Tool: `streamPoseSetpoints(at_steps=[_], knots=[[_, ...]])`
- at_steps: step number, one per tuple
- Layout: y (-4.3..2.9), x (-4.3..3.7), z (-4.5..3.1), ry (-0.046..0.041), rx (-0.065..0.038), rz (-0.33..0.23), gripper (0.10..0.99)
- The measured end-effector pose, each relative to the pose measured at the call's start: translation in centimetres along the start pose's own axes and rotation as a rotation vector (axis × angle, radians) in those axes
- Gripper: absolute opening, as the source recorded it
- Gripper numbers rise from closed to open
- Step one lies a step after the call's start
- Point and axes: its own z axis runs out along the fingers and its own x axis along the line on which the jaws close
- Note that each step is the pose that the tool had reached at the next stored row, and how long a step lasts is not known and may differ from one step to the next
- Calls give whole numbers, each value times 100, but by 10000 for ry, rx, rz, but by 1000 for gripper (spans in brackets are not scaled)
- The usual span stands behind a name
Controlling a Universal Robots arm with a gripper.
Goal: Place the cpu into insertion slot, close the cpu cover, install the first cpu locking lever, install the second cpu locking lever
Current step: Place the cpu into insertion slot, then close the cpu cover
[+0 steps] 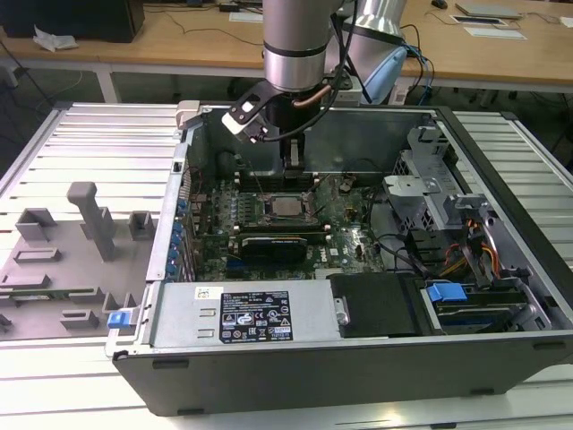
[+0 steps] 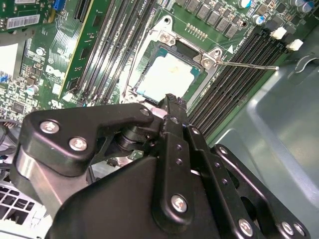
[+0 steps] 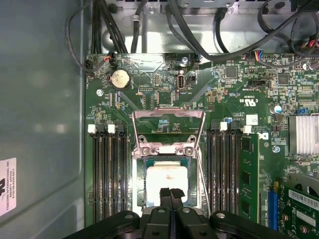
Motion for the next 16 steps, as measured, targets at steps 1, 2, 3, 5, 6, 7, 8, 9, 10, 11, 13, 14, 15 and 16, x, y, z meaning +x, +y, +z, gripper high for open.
streamPoseSetpoints(at_steps=[1,2,3,5,6,7,8,9,10,11,13,14,15,16], knots=[[0,0,0,0,0,0,106],[0,0,-1,-1,0,0,106],[0,0,-1,-1,0,0,106],[0,0,-2,0,0,0,106],[0,0,-3,-1,0,0,106],[0,0,-3,0,0,0,106],[0,0,-4,-1,1,1,106],[0,0,-5,-1,1,0,106],[0,0,-5,0,0,0,106],[0,0,-5,0,0,0,106],[1,0,-21,-3,3,0,106],[1,0,-29,-1,1,0,106],[2,0,-41,-2,1,0,106],[2,0,-48,-2,1,0,106]])
